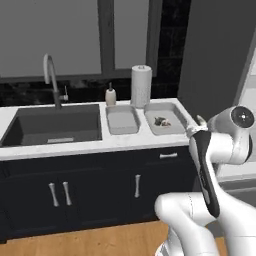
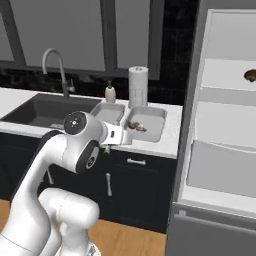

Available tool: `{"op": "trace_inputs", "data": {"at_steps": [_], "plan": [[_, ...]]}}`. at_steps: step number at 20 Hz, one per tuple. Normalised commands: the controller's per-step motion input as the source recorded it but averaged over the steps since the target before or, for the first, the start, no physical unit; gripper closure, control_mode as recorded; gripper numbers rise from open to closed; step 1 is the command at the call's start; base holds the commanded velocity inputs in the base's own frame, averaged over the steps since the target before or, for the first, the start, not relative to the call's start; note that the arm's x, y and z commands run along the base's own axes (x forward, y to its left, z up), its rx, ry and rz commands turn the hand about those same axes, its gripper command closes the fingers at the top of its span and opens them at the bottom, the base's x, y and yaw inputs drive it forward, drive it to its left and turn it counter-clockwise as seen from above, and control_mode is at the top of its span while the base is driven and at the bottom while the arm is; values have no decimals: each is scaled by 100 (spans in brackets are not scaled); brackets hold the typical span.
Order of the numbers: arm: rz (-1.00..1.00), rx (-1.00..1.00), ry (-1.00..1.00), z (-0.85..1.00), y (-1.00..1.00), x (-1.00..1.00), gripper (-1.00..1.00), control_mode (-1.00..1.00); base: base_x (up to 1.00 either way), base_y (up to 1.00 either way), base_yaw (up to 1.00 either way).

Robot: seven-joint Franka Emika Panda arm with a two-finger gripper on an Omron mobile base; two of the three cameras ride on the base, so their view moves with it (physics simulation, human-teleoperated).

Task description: Place one mushroom and one fish in each tupperware on the nearby counter, to pack two identical lunches.

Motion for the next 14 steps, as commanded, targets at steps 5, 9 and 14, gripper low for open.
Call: {"op": "trace_inputs", "data": {"at_steps": [5, 9, 14], "plan": [[0, 0, 0, 0, 0, 0, 100, 100, 100, 22, -8], [0, 0, 0, 0, 0, 0, 100, 100, 100, 13, -1], [0, -4, 9, -5, 37, 22, 100, -100, 40, 34, 0]]}}
